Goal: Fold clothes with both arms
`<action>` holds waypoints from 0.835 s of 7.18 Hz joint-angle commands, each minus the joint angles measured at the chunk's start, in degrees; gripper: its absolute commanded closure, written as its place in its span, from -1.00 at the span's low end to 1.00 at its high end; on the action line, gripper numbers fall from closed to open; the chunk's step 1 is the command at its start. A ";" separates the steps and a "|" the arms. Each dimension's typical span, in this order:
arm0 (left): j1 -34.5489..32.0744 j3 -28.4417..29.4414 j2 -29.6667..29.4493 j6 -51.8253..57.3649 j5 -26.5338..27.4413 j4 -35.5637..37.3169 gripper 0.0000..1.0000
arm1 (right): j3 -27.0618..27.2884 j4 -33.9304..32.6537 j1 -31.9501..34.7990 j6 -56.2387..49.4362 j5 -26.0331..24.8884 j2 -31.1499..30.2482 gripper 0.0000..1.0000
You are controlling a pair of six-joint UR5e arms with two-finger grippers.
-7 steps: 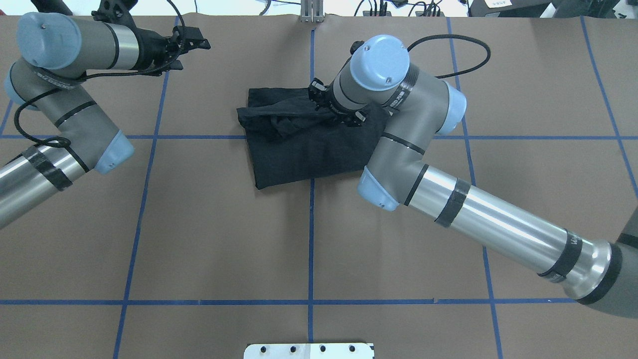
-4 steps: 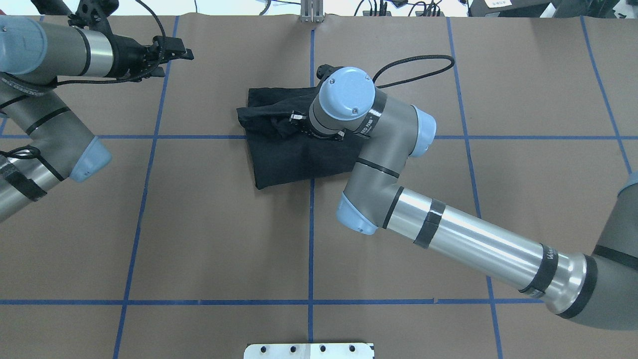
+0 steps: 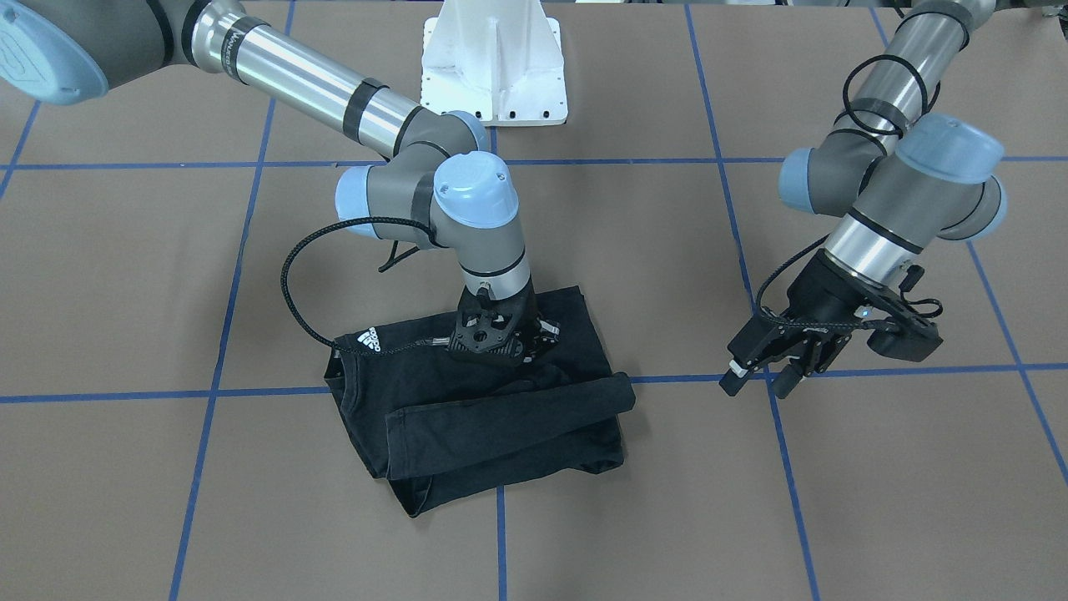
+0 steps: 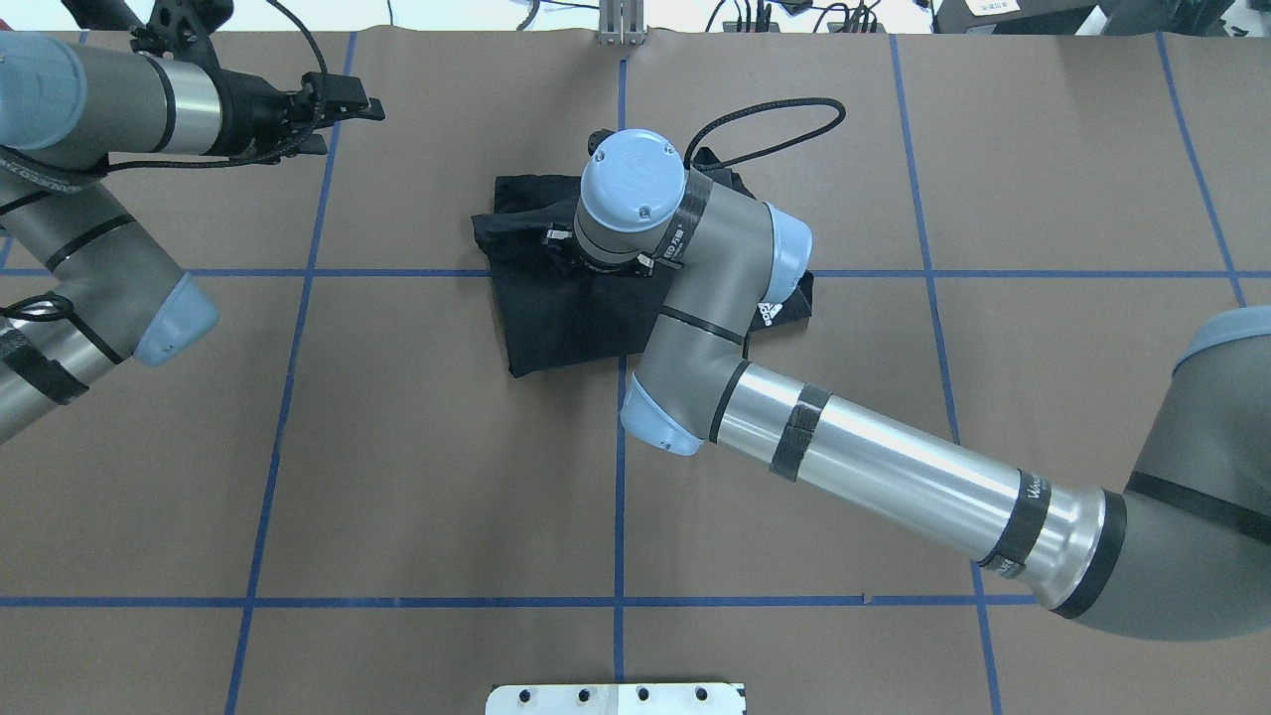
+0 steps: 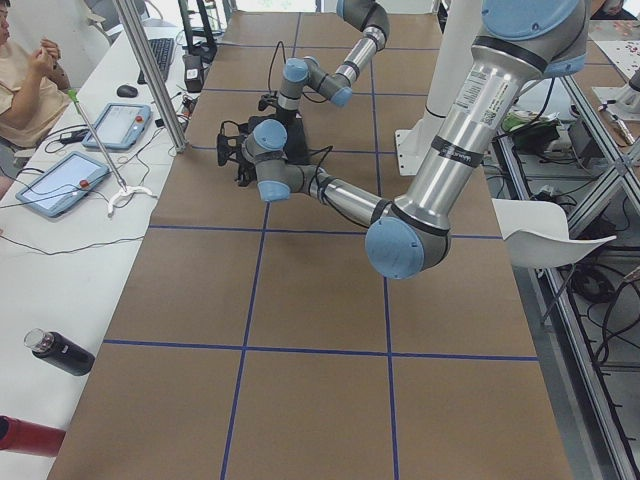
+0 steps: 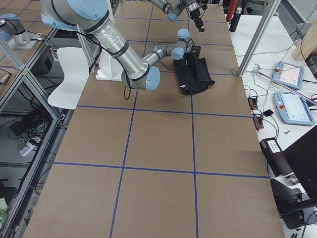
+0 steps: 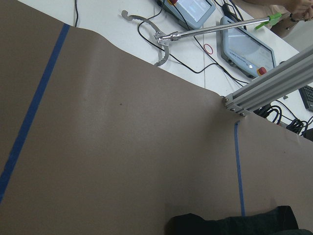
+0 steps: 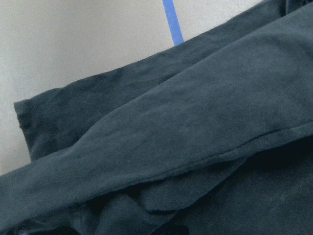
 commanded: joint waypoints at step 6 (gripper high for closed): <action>-0.14 -3.20 2.01 -0.13 -0.35 0.16 -1.00 | -22.53 8.42 2.32 1.64 -10.60 13.53 1.00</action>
